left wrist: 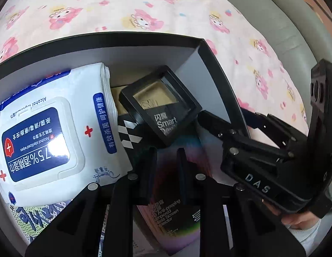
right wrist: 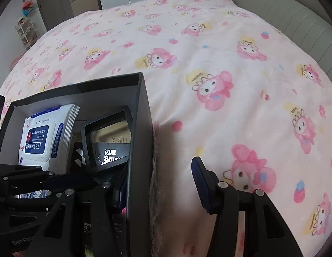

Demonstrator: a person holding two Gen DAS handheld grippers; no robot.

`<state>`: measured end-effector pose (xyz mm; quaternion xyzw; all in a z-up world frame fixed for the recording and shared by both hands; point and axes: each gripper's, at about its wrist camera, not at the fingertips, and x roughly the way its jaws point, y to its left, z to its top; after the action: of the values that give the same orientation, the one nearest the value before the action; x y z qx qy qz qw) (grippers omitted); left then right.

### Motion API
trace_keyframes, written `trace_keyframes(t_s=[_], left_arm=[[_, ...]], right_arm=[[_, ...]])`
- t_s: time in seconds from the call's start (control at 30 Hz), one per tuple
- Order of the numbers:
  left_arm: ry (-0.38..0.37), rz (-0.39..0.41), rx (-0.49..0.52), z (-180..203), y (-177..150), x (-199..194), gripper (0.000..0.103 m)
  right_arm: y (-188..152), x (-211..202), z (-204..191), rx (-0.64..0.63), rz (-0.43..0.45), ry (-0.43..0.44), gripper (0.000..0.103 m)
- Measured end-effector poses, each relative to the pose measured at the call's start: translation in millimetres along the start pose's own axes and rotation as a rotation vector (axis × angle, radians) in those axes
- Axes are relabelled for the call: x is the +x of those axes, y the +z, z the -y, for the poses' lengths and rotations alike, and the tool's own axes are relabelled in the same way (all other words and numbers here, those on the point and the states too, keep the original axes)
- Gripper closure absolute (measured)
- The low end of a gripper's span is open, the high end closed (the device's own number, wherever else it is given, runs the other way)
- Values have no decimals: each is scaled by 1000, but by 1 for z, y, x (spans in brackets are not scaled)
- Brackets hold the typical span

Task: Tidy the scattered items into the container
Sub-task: 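Lower the mirror into the box beside the Smart Devil pack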

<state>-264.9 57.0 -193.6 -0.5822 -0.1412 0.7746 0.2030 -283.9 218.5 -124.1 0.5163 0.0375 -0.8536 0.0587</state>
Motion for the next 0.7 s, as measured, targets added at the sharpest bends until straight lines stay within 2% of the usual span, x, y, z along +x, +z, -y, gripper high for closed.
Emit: trace_keyframes(t_s=[0.13,0.23,0.37,0.43,0.53,0.63,0.7], left_arm=[[21,29,-13,-1,0,-1,85],[42,54,-17,0,1,-4,90],[57,65,-24,0,3,-3,91],[38,56,-24,-1,3,-1,91],[-4,32,-16,-2,3,4,91],[16,19,11,3,5,11,91],[17,26,-6,-1,8,11,91]], right_arm=[[-4,-7,1,2,21,-2,55],[-3,-10,-1,18,39,-13,54],[-3,-12,-4,2,60,-29,54],[-3,-12,-6,-11,66,-41,54],[-5,-8,-9,-31,49,-47,54],[-6,-1,-10,-21,19,-34,54],[-6,0,-9,-16,11,-32,54]])
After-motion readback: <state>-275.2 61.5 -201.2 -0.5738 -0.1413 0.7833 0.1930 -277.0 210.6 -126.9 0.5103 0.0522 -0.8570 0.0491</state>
